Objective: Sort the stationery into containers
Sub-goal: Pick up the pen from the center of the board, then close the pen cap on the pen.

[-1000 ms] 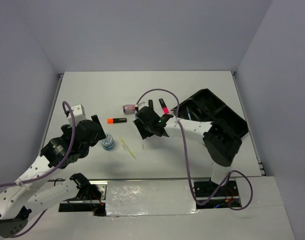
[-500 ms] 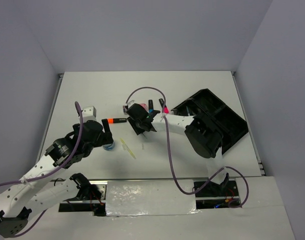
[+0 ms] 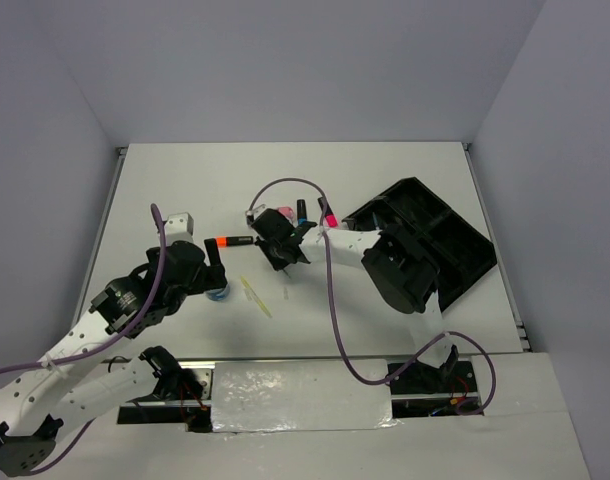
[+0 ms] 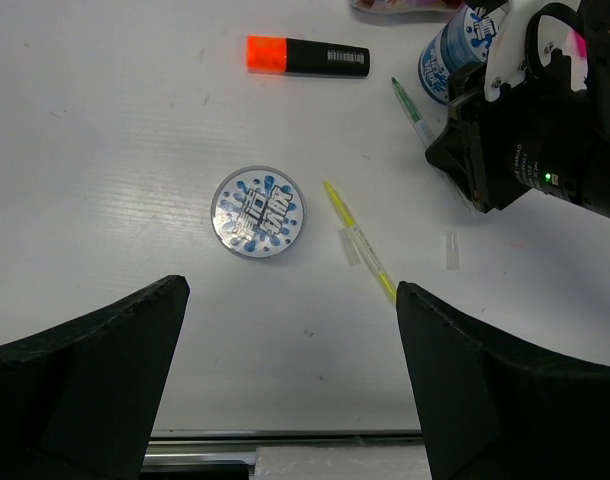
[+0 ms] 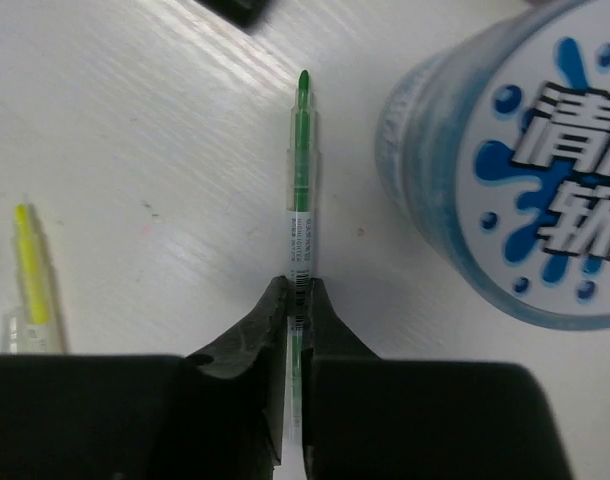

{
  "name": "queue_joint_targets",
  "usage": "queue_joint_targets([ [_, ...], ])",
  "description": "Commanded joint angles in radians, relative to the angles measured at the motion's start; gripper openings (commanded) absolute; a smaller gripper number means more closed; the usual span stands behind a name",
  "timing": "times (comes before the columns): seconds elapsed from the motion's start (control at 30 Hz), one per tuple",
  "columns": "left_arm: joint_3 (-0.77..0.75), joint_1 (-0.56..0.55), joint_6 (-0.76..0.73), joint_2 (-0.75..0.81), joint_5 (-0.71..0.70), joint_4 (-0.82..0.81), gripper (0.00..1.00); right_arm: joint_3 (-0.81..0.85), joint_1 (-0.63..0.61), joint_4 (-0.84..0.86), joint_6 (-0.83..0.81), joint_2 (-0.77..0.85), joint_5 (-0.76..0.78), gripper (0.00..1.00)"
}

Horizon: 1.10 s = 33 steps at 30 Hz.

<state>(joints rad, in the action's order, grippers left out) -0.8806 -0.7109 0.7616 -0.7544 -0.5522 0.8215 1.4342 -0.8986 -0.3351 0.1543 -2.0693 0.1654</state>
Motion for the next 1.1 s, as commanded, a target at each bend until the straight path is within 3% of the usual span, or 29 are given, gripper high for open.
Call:
queue_joint_targets([
  [0.0, -0.008, 0.004, -0.013, 0.013, 0.005, -0.028, 0.98, -0.003, -0.005, 0.039, 0.017, 0.006, -0.076, 0.05],
  [0.03, -0.009, 0.004, -0.013, 0.015, 0.006, -0.028, 0.98, -0.006, -0.005, 0.050, 0.028, 0.020, -0.114, 0.00],
  [0.23, -0.032, 0.004, -0.033, 0.014, 0.029, -0.061, 0.99, 0.002, 0.000, 0.073, 0.082, 0.240, -0.172, 0.00],
  [0.37, -0.078, 0.002, 0.002, -0.089, 0.076, -0.085, 0.99, -0.027, 0.052, -0.062, 0.165, 0.485, 0.015, 0.00],
  [0.5, -0.093, -0.025, 0.050, -0.233, 0.155, -0.192, 0.95, -0.276, 0.202, -0.122, 0.255, 0.733, 0.153, 0.00],
  [0.6, -0.106, -0.079, 0.070, -0.364, 0.178, -0.263, 0.91, -0.423, 0.315, -0.169, 0.255, 0.934, 0.184, 0.00],
  [0.73, -0.110, -0.104, 0.097, -0.550, 0.207, -0.347, 0.66, -0.488, 0.359, -0.238, 0.203, 1.142, 0.213, 0.00],
  [0.9, -0.176, -0.136, 0.110, -0.778, 0.235, -0.361, 0.64, -0.532, 0.368, -0.288, 0.176, 1.186, 0.186, 0.00],
  [1.07, -0.181, -0.156, 0.157, -0.870, 0.244, -0.395, 0.60, -0.596, 0.375, -0.234, 0.175, 1.170, 0.134, 0.00],
])
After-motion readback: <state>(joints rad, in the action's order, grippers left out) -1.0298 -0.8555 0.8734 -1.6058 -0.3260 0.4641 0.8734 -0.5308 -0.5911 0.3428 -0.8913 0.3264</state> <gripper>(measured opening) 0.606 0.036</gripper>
